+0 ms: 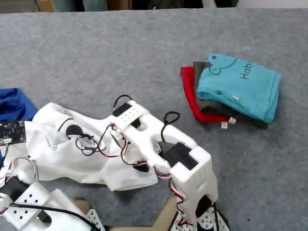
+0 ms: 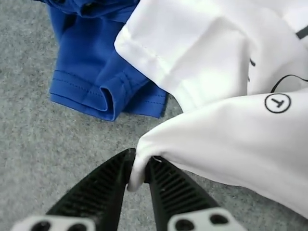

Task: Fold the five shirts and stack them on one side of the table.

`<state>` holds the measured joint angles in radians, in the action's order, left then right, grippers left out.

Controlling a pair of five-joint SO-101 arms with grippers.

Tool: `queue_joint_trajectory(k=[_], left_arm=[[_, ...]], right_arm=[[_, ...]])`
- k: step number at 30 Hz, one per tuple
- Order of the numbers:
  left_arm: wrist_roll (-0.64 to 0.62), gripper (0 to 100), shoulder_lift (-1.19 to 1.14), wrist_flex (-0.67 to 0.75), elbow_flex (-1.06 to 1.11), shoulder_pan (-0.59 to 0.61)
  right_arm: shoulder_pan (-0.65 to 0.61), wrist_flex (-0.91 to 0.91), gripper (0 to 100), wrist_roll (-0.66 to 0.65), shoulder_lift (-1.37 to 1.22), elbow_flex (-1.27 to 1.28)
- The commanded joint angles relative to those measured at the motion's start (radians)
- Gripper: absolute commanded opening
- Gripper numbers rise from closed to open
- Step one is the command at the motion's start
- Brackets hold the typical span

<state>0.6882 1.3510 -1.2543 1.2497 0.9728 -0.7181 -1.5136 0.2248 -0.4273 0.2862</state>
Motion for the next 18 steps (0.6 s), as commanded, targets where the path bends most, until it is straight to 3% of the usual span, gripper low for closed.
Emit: queue_joint_trajectory(k=[1,5,10,18], left_arm=[[0.005,3,0.008,0.029,-0.048,-0.005],[0.003,3,0.009,0.044,-0.062,-0.005],[-0.049,3,0.002,0.044,-0.173,-0.018],[-0.166,3,0.002,0.043,-0.263,-0.142]], right_arm=[[-0.018,0.089,16.9,-0.009,-0.045,0.065],[-0.017,0.143,9.0,-0.032,-0.051,0.071],[0.0,0.097,6.4,-0.089,-0.05,0.064],[0.14,-0.014,4.6,-0.187,-0.054,-0.064]])
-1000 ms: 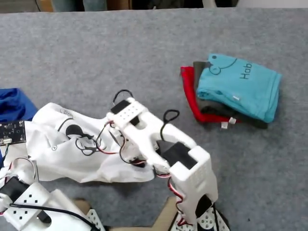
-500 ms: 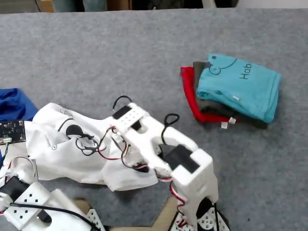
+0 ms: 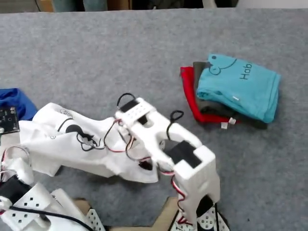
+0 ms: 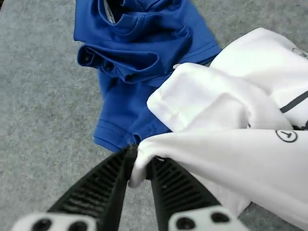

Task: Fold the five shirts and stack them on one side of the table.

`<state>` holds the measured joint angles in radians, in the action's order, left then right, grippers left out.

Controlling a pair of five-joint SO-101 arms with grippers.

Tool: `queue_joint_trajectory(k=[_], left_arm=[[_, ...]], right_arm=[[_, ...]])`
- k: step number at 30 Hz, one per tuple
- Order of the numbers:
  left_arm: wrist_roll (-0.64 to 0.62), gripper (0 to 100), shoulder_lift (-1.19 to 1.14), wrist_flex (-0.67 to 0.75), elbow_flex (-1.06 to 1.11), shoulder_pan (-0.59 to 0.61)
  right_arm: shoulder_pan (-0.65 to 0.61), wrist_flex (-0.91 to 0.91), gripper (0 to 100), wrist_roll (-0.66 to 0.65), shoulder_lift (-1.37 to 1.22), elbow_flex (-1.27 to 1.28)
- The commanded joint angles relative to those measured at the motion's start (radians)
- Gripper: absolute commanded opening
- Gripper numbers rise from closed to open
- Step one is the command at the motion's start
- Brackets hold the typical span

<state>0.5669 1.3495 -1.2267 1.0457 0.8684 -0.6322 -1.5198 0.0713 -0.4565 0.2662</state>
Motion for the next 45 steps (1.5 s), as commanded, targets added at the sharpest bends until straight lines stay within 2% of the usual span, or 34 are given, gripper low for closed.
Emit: queue_joint_trajectory(k=[1,9,18,21,25,28,35,41,45], left_arm=[[-0.058,3,0.002,0.015,-0.059,-0.053],[-0.13,3,0.002,0.015,-0.105,-0.108],[-0.144,3,0.0,0.008,-0.113,-0.104],[-0.144,3,0.0,0.008,-0.113,-0.102],[-0.144,3,0.0,-0.031,-0.119,-0.102],[-0.141,3,0.002,-0.051,-0.119,-0.101],[-0.14,3,0.003,-0.063,-0.12,-0.099],[-0.14,3,0.005,-0.063,-0.117,-0.099],[-0.14,3,0.005,-0.063,-0.113,-0.101]], right_arm=[[0.075,-0.014,4.6,-0.048,-0.027,-0.064],[0.121,-0.126,4.5,-0.161,-0.028,-0.263],[0.238,-0.12,4.5,-0.183,-0.163,-0.536],[0.245,-0.235,13.2,-0.175,-0.216,-0.627],[0.249,-0.244,29.0,-0.112,-0.205,-0.638],[0.244,-0.245,27.9,-0.077,-0.162,-0.638],[0.206,-0.239,19.6,0.003,0.028,-0.417],[0.15,-0.166,19.4,0.077,0.093,-0.165],[0.098,-0.1,19.2,0.081,0.113,-0.035]])
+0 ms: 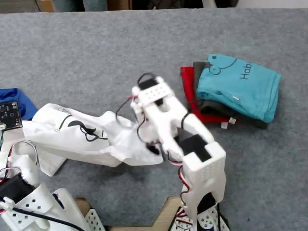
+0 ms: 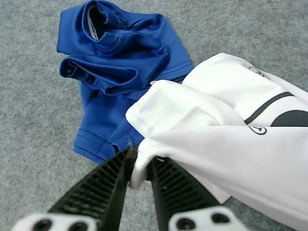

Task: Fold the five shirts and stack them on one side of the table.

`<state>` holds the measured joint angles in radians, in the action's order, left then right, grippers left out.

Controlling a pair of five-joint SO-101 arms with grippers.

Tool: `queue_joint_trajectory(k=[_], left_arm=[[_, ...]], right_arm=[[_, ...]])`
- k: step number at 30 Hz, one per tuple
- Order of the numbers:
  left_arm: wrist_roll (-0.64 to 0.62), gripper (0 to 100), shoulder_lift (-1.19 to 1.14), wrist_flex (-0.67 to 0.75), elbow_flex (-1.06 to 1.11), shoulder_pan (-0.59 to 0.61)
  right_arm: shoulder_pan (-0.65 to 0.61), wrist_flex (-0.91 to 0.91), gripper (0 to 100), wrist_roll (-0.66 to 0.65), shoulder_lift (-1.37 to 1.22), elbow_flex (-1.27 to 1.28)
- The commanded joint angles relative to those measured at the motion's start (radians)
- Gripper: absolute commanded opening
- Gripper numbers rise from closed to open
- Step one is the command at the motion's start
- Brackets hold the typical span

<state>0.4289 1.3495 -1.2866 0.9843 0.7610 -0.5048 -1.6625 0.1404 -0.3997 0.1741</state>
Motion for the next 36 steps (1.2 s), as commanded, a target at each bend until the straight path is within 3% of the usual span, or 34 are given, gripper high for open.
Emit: queue_joint_trajectory(k=[1,14,25,30,36], left_arm=[[-0.002,3,0.005,-0.003,-0.051,0.007],[-0.003,3,0.003,-0.002,-0.05,0.004],[-0.003,3,0.003,0.002,-0.05,0.004],[-0.002,3,0.003,0.003,-0.05,0.005],[-0.002,3,0.003,0.005,-0.05,0.005]], right_arm=[[-0.031,0.054,19.2,0.012,0.061,0.067],[-0.044,0.114,19.1,0.107,0.027,0.07],[-0.089,0.161,18.8,0.204,-0.185,0.005],[-0.1,0.141,6.4,0.186,-0.245,-0.039],[-0.095,0.075,2.6,0.12,-0.283,-0.099]])
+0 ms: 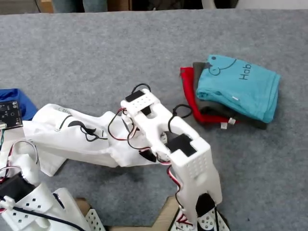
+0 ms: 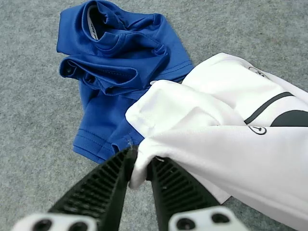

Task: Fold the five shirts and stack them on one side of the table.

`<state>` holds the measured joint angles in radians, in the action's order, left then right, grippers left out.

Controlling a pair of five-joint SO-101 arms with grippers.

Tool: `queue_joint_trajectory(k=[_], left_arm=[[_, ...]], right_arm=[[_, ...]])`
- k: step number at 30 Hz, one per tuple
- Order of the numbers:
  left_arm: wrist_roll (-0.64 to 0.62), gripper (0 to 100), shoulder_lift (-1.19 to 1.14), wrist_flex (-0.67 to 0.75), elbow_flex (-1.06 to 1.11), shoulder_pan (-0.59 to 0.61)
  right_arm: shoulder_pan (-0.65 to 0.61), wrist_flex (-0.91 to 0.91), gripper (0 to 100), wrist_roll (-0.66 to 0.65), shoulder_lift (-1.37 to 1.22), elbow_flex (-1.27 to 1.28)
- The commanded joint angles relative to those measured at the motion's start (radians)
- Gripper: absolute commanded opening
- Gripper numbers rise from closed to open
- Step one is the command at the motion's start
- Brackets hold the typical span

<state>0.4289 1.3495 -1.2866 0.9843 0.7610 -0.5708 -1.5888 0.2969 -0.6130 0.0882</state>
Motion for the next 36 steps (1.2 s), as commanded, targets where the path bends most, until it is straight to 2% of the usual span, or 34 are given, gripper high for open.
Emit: queue_joint_trajectory(k=[1,8,13,17,24,27,30,36], left_arm=[[-0.002,3,0.003,0.005,-0.05,0.005],[0.0,3,0.003,0.005,-0.056,0.005],[-0.008,3,0.003,-0.003,-0.105,0.005],[-0.121,3,0.002,0.003,-0.211,-0.008],[-0.354,3,-0.037,0.005,-0.437,-0.168],[-0.417,3,-0.181,-0.041,-0.618,-0.219],[-0.448,3,-0.391,-0.178,-0.898,-0.286],[-0.477,3,-0.783,-0.479,-1.592,-0.479]], right_arm=[[-0.028,-0.006,1.2,-0.048,-0.07,-0.019],[-0.005,-0.107,1.4,-0.089,-0.042,-0.084],[0.061,-0.17,1.4,-0.109,0.2,-0.151],[0.086,-0.17,1.4,-0.11,0.49,-0.162],[0.133,-0.087,1.4,-0.106,0.94,-0.26],[0.224,-0.034,1.4,-0.11,1.056,-0.343],[0.344,-0.008,1.3,-0.126,1.099,-0.446],[0.559,0.011,1.3,-0.322,1.104,-0.76]])
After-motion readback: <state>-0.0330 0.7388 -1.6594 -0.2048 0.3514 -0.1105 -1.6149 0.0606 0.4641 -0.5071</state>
